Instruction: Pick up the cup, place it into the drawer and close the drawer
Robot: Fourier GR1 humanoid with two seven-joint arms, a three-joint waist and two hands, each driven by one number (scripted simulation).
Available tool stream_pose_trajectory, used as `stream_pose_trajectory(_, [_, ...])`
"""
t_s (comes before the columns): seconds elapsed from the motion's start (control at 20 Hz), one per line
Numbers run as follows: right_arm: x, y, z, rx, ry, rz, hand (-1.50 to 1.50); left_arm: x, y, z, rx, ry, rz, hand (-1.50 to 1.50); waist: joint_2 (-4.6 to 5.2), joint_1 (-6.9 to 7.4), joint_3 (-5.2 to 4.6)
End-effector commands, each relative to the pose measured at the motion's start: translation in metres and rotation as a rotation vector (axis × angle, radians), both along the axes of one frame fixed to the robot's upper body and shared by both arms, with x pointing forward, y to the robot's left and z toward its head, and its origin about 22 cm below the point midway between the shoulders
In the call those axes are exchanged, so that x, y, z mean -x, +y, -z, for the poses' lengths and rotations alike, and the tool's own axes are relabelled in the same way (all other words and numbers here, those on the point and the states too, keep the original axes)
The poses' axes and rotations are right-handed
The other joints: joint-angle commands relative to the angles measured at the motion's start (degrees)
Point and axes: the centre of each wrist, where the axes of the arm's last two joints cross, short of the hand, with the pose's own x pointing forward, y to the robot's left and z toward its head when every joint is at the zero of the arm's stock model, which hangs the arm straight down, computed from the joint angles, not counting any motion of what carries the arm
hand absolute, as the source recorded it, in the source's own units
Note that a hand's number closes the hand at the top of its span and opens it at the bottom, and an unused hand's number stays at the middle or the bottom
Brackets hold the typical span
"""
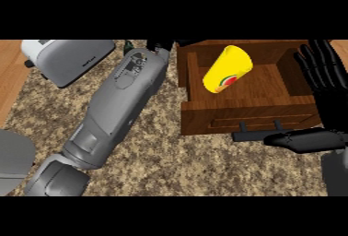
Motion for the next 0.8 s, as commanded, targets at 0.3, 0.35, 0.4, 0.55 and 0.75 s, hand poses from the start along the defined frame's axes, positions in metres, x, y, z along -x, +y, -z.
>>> stream_pose_trajectory(0.3, [-0.009,0.003,-0.010,-0.011,-0.042,-0.071,-1.50,-0.005,-0.007,0.037,-0.210,0.198,0.005,1.50,1.10,-4.36,0.09])
stream_pose_trajectory(0.35, [-0.012,0.010,-0.007,0.005,-0.032,-0.081,-1.50,-0.007,-0.014,0.022,-0.237,0.205,0.012,1.50,1.35,-4.77,0.10])
stream_pose_trajectory(0.4, [-0.007,0.019,-0.010,0.000,-0.033,-0.076,-1.50,-0.007,-0.011,0.030,-0.271,0.208,0.016,1.50,1.34,-5.08,0.07])
stream_pose_trajectory(0.55, [-0.012,0.025,-0.016,-0.001,-0.049,-0.122,-1.50,-0.003,-0.007,0.047,-0.281,0.228,0.008,1.50,1.90,-7.70,0.09])
stream_pose_trajectory(0.75, [-0.014,0.023,-0.011,0.006,-0.074,-0.144,-1.50,0.001,-0.001,0.067,-0.295,0.214,0.026,-1.50,2.40,-8.37,0.10])
